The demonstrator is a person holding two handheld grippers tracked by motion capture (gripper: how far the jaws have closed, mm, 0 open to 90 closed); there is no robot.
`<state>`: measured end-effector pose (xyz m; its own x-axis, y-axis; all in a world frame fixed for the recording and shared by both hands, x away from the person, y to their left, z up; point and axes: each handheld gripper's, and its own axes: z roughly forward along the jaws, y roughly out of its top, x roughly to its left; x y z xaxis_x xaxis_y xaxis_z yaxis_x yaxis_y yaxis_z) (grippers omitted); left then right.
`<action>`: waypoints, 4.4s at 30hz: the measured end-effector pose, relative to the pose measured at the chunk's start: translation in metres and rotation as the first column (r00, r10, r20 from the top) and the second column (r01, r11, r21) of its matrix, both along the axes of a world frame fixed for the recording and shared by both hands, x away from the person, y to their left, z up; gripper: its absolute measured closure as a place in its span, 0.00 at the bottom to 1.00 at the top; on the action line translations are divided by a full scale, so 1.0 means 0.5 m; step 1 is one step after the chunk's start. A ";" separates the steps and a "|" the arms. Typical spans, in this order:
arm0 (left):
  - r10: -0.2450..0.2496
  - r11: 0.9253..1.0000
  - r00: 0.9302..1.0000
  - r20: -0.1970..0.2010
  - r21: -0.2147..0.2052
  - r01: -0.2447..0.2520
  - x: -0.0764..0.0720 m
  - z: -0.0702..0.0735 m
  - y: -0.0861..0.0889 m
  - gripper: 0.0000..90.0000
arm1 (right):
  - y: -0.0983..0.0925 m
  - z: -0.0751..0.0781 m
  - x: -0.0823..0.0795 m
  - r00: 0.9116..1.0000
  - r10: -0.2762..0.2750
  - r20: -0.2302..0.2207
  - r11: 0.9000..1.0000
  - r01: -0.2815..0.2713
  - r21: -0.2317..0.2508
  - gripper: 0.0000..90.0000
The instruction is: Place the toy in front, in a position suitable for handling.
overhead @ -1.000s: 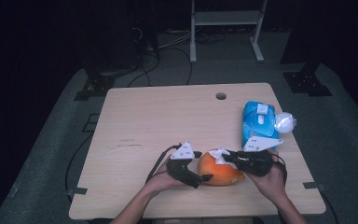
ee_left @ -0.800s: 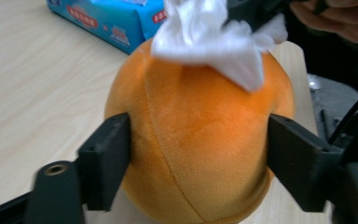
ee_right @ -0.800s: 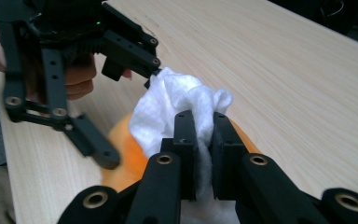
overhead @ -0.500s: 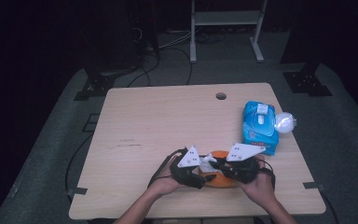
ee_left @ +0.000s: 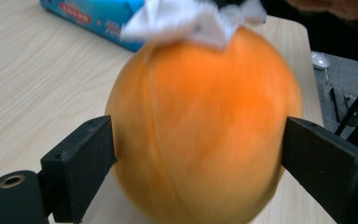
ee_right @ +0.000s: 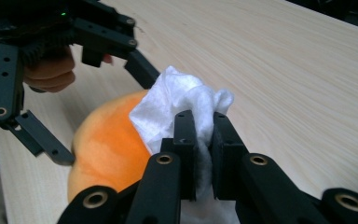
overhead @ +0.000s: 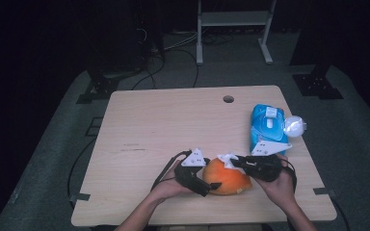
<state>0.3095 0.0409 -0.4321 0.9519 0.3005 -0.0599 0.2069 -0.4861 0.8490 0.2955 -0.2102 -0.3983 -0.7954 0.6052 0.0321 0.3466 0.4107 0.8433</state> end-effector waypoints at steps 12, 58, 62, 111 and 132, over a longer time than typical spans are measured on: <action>-0.006 1.000 1.000 -0.013 0.012 0.006 0.013 -0.012 0.018 0.31 | 0.015 0.001 0.002 0.999 0.034 -0.006 0.999 -0.034 0.023 0.90; -0.050 0.998 0.998 -0.022 -0.046 0.049 0.017 0.004 0.041 0.34 | 0.001 -0.006 0.005 0.993 0.074 -0.097 0.993 -0.064 0.099 0.90; -0.100 0.995 0.995 0.004 -0.026 0.100 0.006 0.001 0.034 0.37 | 0.001 -0.017 0.023 0.994 0.017 -0.106 0.994 -0.005 0.113 0.90; -0.057 0.998 0.992 -0.114 0.000 0.058 0.021 -0.026 0.024 0.09 | -0.019 -0.027 0.027 0.985 0.039 -0.169 0.985 -0.010 0.171 0.89; 0.014 1.000 0.997 0.071 0.018 -0.015 0.024 0.019 0.057 0.17 | 0.001 -0.040 0.030 0.993 -0.006 -0.121 0.994 0.018 0.106 0.90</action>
